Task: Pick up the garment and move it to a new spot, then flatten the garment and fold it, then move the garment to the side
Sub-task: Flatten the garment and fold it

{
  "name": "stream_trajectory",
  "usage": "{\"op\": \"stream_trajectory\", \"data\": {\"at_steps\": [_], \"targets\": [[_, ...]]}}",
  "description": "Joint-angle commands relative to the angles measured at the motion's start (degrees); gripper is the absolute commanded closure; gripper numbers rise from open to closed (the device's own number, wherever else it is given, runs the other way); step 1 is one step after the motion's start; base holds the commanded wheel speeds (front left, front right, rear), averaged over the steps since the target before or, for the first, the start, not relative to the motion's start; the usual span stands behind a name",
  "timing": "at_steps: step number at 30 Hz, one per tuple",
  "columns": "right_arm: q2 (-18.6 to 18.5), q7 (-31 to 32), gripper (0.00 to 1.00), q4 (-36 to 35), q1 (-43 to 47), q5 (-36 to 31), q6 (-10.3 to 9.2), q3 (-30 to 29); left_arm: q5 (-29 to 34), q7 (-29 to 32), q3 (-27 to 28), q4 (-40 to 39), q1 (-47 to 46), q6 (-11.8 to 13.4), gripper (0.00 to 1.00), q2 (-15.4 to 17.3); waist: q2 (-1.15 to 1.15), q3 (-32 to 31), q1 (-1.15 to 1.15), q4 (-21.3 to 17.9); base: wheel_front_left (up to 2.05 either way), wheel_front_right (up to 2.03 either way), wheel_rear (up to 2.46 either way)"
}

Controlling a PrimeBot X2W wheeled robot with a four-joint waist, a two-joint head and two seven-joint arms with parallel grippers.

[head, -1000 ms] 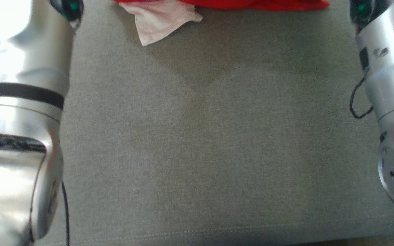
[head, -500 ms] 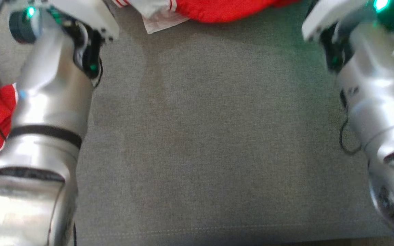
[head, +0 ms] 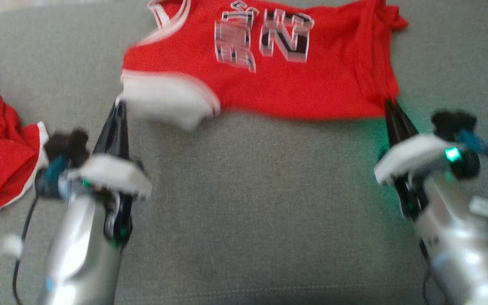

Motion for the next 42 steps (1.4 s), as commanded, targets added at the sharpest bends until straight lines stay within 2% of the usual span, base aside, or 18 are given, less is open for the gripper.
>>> {"op": "stream_trajectory", "data": {"at_steps": [1, 7, 14, 19, 24, 28, 33, 42], "targets": [[-0.5, -0.8, 1.00, -3.0, 2.0, 0.5, -0.04, 0.1, 0.3, -0.3, 2.4, -4.0, 1.0, 0.4, 1.00, 2.1, 0.00, -2.1, 0.00, -0.2, 0.00, 0.00, 0.00], [-1.9, 1.2, 1.00, -14.8, 17.2, -0.5, -0.04, -5.6, 0.6, 1.6, 2.4, -19.3, 18.3, 2.9, 1.00, 2.4, 0.00, -6.4, 0.00, -0.7, 0.00, 0.00, 0.00], [0.4, 11.5, 1.00, -33.2, 32.8, -5.9, -0.04, -13.7, 1.1, 10.2, 1.3, -38.3, 33.7, 7.2, 1.00, 2.3, 0.00, -10.4, 0.00, -0.4, 0.00, 0.00, 0.00], [2.9, 19.5, 1.00, -45.5, 42.5, -9.0, -0.04, -17.8, 1.3, 15.4, 0.1, -46.8, 40.7, 9.3, 1.00, 2.1, 0.00, -12.9, 0.00, 0.4, 0.00, 0.00, 0.00], [4.4, 24.9, 1.00, -53.9, 48.9, -10.1, -0.04, -19.8, 1.1, 18.4, -0.2, -52.3, 45.2, 11.3, 1.00, 1.8, 0.00, -14.0, 0.00, 0.7, 0.00, 0.00, 0.00], [4.9, 27.1, 1.00, -57.2, 51.1, -10.2, -0.04, -20.6, 0.9, 19.5, -0.7, -53.5, 46.6, 12.1, 1.00, 1.5, 0.00, -14.2, 0.00, 0.8, 0.00, 0.00, 0.00], [5.1, 28.2, 1.00, -58.0, 51.2, -10.4, -0.04, -21.1, 0.1, 20.0, -0.9, -53.0, 46.1, 12.0, 1.00, 1.4, 0.00, -14.4, 0.00, 0.7, 0.00, 0.00, 0.00], [5.3, 31.2, 1.00, -53.4, 46.1, -10.0, -0.04, -22.9, -2.6, 20.7, -0.6, -45.9, 36.8, 8.6, 1.00, 2.6, 0.00, -13.0, 0.00, 0.2, 0.00, 0.00, 0.00]]}}
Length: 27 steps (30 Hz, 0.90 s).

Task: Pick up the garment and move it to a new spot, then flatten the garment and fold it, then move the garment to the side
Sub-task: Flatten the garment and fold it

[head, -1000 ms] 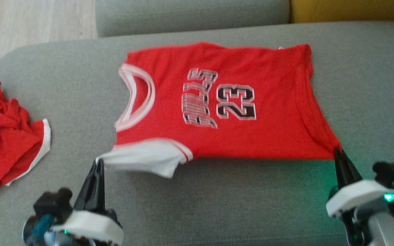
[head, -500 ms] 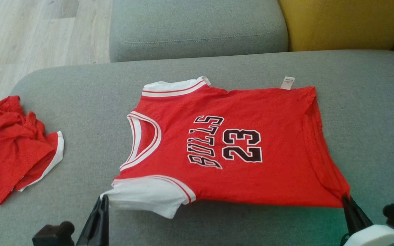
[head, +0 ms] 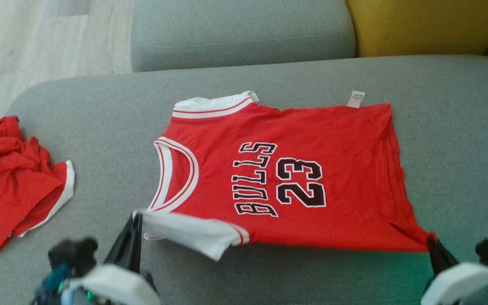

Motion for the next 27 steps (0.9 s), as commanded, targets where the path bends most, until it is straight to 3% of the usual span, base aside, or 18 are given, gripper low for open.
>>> {"op": "stream_trajectory", "data": {"at_steps": [1, 7, 13, 27], "targets": [[-0.6, 0.2, 1.00, -1.2, -4.6, -0.4, -0.04, 0.7, -0.7, 0.1, 1.9, -0.6, -5.2, -0.6, 1.00, 0.5, 0.00, 0.5, 0.00, -0.2, 0.00, 0.00, 0.00], [-0.6, 2.0, 1.00, 3.7, -12.2, -1.1, -0.04, 0.4, -3.8, 1.1, 2.2, 9.4, -16.2, -4.1, 1.00, 0.9, 0.00, 3.6, 0.00, -0.9, 0.00, 0.00, 0.00], [-0.6, 1.0, 1.00, 8.7, -19.4, -2.1, -0.04, 0.9, -5.8, 1.1, 2.7, 20.1, -26.0, -6.0, 1.00, 0.7, 0.00, 6.5, 0.00, -1.6, 0.00, 0.00, 0.00], [-1.4, -7.9, 1.00, 18.2, -29.9, -0.7, -0.04, 3.7, -7.4, -4.9, 3.0, 36.1, -37.9, -9.1, 1.00, 0.4, 0.00, 11.6, 0.00, -1.8, 0.00, 0.00, 0.00]]}}
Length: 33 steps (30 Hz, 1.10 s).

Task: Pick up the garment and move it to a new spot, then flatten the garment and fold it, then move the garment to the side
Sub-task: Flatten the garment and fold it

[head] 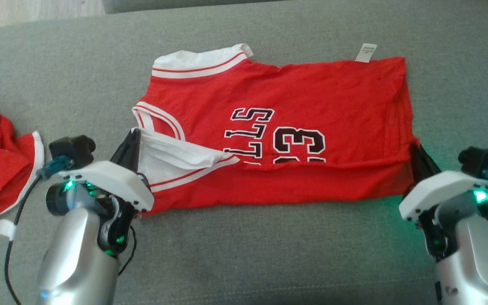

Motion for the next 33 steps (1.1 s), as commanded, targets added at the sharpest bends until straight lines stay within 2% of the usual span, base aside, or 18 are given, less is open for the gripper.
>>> {"op": "stream_trajectory", "data": {"at_steps": [1, 2, 3, 4, 5, 9, 12, 16, 20, 25, 33], "targets": [[-1.1, -1.0, 1.00, -1.0, -3.0, 0.2, -0.04, 1.7, -0.7, -0.9, 1.8, -1.0, -3.1, -0.3, 1.00, 0.9, 0.00, 0.6, 0.00, 0.1, 0.00, 0.00, 0.00], [-1.4, -1.8, 0.63, 0.2, -4.0, 0.4, -0.04, 2.5, -0.9, -1.4, 1.5, 0.4, -3.7, -0.7, 0.92, 0.7, 0.00, 0.9, 0.00, 0.3, 0.00, 0.00, 0.00], [-1.6, -2.5, 0.00, 0.5, -4.5, 0.5, -0.04, 3.2, -1.0, -1.6, 1.4, 0.9, -3.9, -0.8, 0.65, 0.6, 0.00, 1.1, 0.00, 0.3, 0.00, 0.00, 0.00], [-1.8, -3.4, 0.00, 0.7, -4.8, 0.8, -0.04, 3.7, -1.1, -2.0, 1.3, 1.3, -4.1, -0.9, 0.37, 0.5, 0.00, 1.3, 0.00, 0.4, 0.00, 0.00, 0.00], [-2.1, -4.2, 0.00, 1.0, -5.0, 0.8, -0.04, 4.0, -1.0, -2.3, 1.1, 1.6, -4.1, -1.0, 0.00, 0.5, 0.00, 1.4, 0.00, 0.4, 0.00, 0.00, 0.00], [-2.5, -7.3, 0.00, 1.1, -5.0, 0.7, -0.04, 5.2, -0.7, -3.9, 0.7, 1.6, -3.5, -0.8, 0.00, 0.3, 0.00, 1.4, 0.00, 0.7, 0.00, 0.00, 0.00], [-2.9, -11.2, 0.00, -0.2, -3.9, 0.0, -0.04, 6.6, 0.1, -7.0, 0.7, 0.2, -1.8, 0.2, 0.00, 0.2, 0.00, 1.1, 0.00, 0.9, 0.00, 0.00, 0.00], [-3.5, -16.6, 0.00, -3.8, -1.7, -1.9, -0.04, 7.7, 1.3, -12.5, 1.6, -3.6, 1.3, 2.4, 0.00, 0.0, 0.00, 0.4, 0.00, 1.0, 0.00, 0.00, 0.00], [-3.6, -19.4, 0.00, -8.8, 0.9, -4.6, -0.04, 8.1, 4.7, -15.7, 2.1, -8.9, 4.3, 5.2, 0.00, 0.6, 0.00, -0.5, 0.00, 0.9, 0.00, 0.00, 0.00], [-3.0, -18.9, 0.00, -15.3, 4.9, -6.4, -0.04, 9.3, 8.9, -16.6, 2.6, -15.9, 8.9, 8.2, 0.00, 1.6, 0.00, -1.8, 0.00, 0.6, 0.00, 0.00, 0.00], [-1.9, -14.8, 0.00, -22.5, 11.8, -7.3, -0.04, 9.1, 12.0, -16.6, 1.4, -21.3, 16.2, 9.7, 0.00, 2.3, 0.00, -3.7, 0.00, 0.7, 0.00, 0.00, 0.00]]}}
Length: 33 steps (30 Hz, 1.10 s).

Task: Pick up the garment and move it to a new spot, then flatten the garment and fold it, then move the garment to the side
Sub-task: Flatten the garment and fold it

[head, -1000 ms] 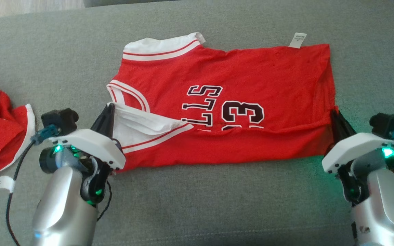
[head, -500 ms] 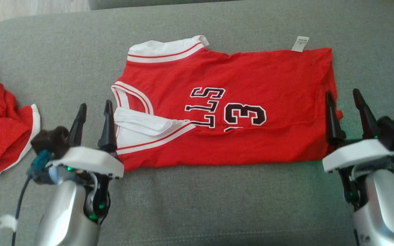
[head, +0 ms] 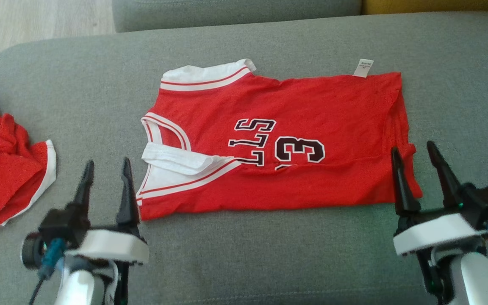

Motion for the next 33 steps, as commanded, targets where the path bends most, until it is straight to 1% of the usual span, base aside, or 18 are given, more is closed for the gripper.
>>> {"op": "stream_trajectory", "data": {"at_steps": [1, 9, 23, 26, 28, 33], "targets": [[-0.1, 0.6, 0.00, -3.0, -0.2, -0.4, -0.04, 1.2, 0.3, -0.3, 1.6, -2.3, -0.5, 0.4, 0.00, 1.0, 0.00, -0.4, 0.00, 0.0, 0.00, 0.00, 0.00], [0.6, 3.2, 0.00, -6.1, 2.6, -0.1, -0.04, 0.6, 0.5, 0.8, 1.0, -3.4, 2.1, 1.2, 0.00, 1.5, 0.00, -1.4, 0.00, 0.0, 0.00, 0.00, 0.00], [1.1, 3.9, 0.00, -6.3, 3.5, 0.4, -0.04, 0.5, 0.1, 1.3, 0.4, -3.8, 2.5, 1.8, 0.00, 1.6, 0.00, -1.9, 0.00, 0.2, 0.00, 0.00, 0.00], [1.2, 3.9, 0.00, -5.9, 3.1, 0.8, -0.04, 0.3, -0.4, 2.1, -0.4, -3.3, 1.7, 1.0, 0.00, 1.4, 0.00, -1.4, 0.00, 0.3, 0.00, 0.00, 0.00], [1.2, 4.0, 0.00, -5.0, 2.3, 1.1, -0.04, -0.2, -0.8, 2.9, -1.2, -2.5, 0.2, 0.1, 0.00, 1.3, 0.00, -0.7, 0.00, 0.6, 0.00, 0.00, 0.00], [0.6, 3.9, 0.00, 0.2, -1.2, 1.7, -0.04, -1.2, -3.4, 7.6, -2.9, 3.7, -4.1, -2.9, 0.00, 0.6, 0.00, 1.0, 0.00, 0.3, 0.00, 0.00, 0.00]]}}
